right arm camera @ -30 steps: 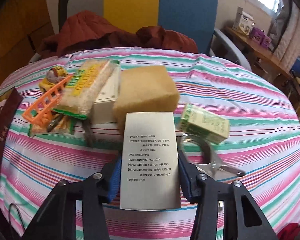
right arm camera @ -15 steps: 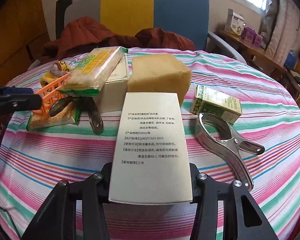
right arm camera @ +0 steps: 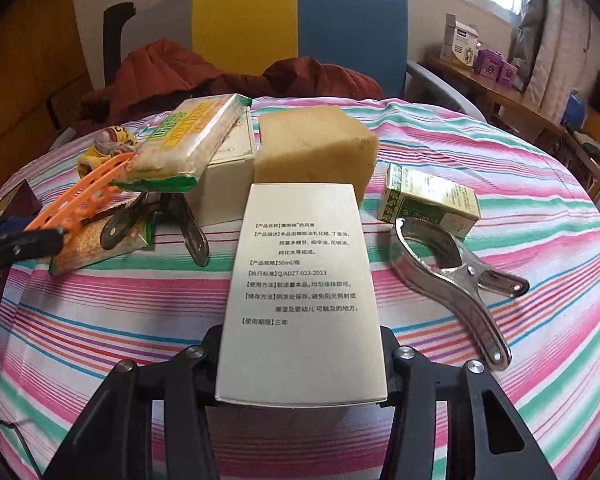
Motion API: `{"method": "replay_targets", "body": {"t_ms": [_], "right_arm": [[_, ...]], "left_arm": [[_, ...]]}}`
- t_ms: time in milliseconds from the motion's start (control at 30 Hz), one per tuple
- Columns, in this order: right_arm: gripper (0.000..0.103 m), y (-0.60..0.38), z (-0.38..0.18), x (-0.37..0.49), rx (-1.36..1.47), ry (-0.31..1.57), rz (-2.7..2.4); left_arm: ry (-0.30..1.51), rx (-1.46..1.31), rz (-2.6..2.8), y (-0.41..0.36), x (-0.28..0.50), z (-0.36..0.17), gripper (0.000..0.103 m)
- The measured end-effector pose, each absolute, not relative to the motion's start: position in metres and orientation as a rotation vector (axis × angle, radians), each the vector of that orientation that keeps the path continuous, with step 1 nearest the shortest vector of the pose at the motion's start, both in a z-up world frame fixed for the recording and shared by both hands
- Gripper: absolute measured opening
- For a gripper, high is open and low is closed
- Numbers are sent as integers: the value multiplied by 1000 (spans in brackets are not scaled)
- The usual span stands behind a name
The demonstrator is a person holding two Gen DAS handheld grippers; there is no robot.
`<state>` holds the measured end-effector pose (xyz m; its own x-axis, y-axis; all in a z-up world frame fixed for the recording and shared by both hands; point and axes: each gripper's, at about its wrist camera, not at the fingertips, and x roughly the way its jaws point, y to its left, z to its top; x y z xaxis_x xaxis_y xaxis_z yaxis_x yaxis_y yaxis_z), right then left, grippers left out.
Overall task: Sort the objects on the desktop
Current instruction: 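Grasp the orange soap rack with the left tool while the right tool grasps the white box, then carry the orange soap rack and white box into the gold tray and release both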
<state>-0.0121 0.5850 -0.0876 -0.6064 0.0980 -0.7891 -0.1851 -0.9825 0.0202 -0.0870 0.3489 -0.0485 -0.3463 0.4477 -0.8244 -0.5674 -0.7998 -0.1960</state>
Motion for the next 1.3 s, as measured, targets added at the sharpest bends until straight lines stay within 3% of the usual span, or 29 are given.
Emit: {"method": "replay_targets", "body": {"t_ms": [200, 567, 600, 700, 733, 867, 1067, 1100, 1200, 1300], "right_arm": [[50, 557, -86, 20, -1287, 225, 2701], [52, 494, -84, 76, -1334, 182, 2706], [53, 490, -84, 80, -1337, 178, 2702], [80, 487, -83, 89, -1336, 231, 2684], [81, 490, -82, 90, -1322, 262, 2678], [81, 499, -75, 95, -1279, 370, 2673], [80, 497, -66, 88, -1277, 312, 2672], [77, 496, -65, 85, -1283, 288, 2670], [51, 493, -65, 77, -1329, 226, 2677], [50, 488, -66, 73, -1349, 177, 2667]], "left_arm": [[152, -1207, 2167, 317, -43, -44, 54], [228, -1182, 2090, 298, 11, -55, 53], [235, -1184, 2086, 298, 13, -54, 53], [240, -1191, 2084, 298, 16, -52, 55], [234, -1193, 2084, 298, 15, -52, 56], [216, -1219, 2091, 301, 7, -53, 59], [289, -1253, 2065, 323, -3, -59, 59], [313, -1248, 2065, 327, -3, -61, 57], [334, -1236, 2052, 330, -2, -65, 51], [319, -1220, 2052, 327, -1, -65, 51]]}}
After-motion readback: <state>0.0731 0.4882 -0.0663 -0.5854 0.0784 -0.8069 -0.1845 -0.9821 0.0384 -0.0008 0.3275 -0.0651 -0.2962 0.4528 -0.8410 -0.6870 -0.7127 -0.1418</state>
